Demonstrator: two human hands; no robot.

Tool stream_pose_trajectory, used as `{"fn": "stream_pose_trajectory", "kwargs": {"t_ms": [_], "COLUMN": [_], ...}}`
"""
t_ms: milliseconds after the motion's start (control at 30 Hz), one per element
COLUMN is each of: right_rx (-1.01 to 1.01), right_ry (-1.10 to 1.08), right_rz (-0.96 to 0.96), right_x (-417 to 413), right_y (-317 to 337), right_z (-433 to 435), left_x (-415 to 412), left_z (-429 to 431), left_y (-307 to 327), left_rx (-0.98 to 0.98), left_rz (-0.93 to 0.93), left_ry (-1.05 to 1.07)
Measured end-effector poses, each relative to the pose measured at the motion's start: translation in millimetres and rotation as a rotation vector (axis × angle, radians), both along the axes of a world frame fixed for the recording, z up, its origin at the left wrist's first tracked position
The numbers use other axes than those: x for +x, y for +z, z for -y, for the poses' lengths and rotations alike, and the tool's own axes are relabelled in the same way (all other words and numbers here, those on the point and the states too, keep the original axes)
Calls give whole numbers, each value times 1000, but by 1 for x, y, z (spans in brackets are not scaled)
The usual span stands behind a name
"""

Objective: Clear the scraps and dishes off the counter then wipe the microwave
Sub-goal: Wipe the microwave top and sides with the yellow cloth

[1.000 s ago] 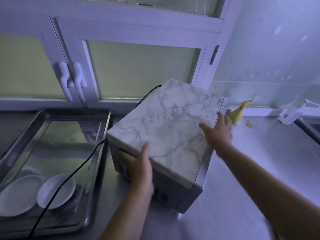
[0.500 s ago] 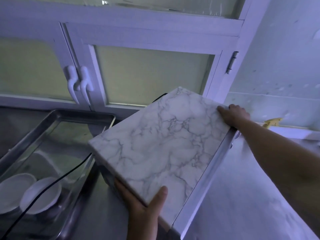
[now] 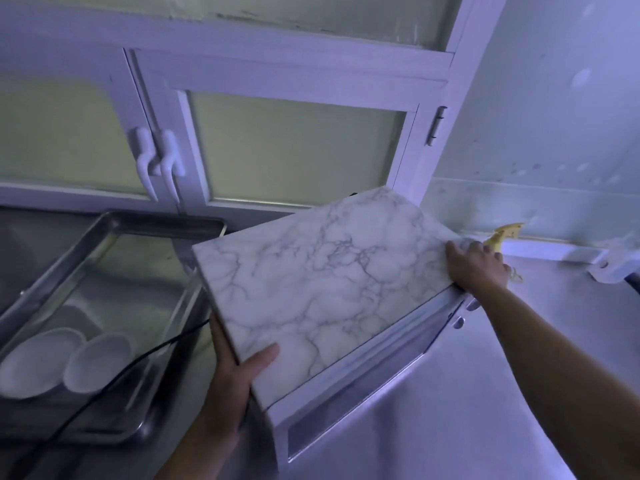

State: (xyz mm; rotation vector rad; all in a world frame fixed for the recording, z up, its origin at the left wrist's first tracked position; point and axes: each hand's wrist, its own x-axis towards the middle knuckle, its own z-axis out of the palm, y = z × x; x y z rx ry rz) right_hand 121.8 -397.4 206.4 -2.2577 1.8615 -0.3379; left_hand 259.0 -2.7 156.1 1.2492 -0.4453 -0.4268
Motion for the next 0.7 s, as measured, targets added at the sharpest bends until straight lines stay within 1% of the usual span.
{"fn": "stream_pose_trajectory", "kwargs": {"t_ms": [100,233,300,400,467,567,633,700], "right_rx": [-29,-37,-44,-85,-174,-368,-494,-660], "right_ry": [-109,-266,-291,-189,-57,160,180,165], "right_rz": [20,53,68,150,211,301,359,420], "right_x": [-21,-49,-58,-66,-67,-61,-56,-52], "right_y": [-3,-13,-17,-17,-23,-43,-54,-64], "right_z": [-38,-98,-125,-154,-172,-194,-194,-187], "left_x": [28,87,105,110,99,74,58,50], "left_z": [-17,-25,-22,-18,-24,-32,-26,-17], "left_y": [11,23,27,28,21,7,2,-2], "left_rx": [-32,112,160,142,140,157,125,111], "left_rz": [-180,-304,-319,-266,-224,-149,-59,8], "left_ry": [-213,-355,-383,-364,-267,51,227,417]}}
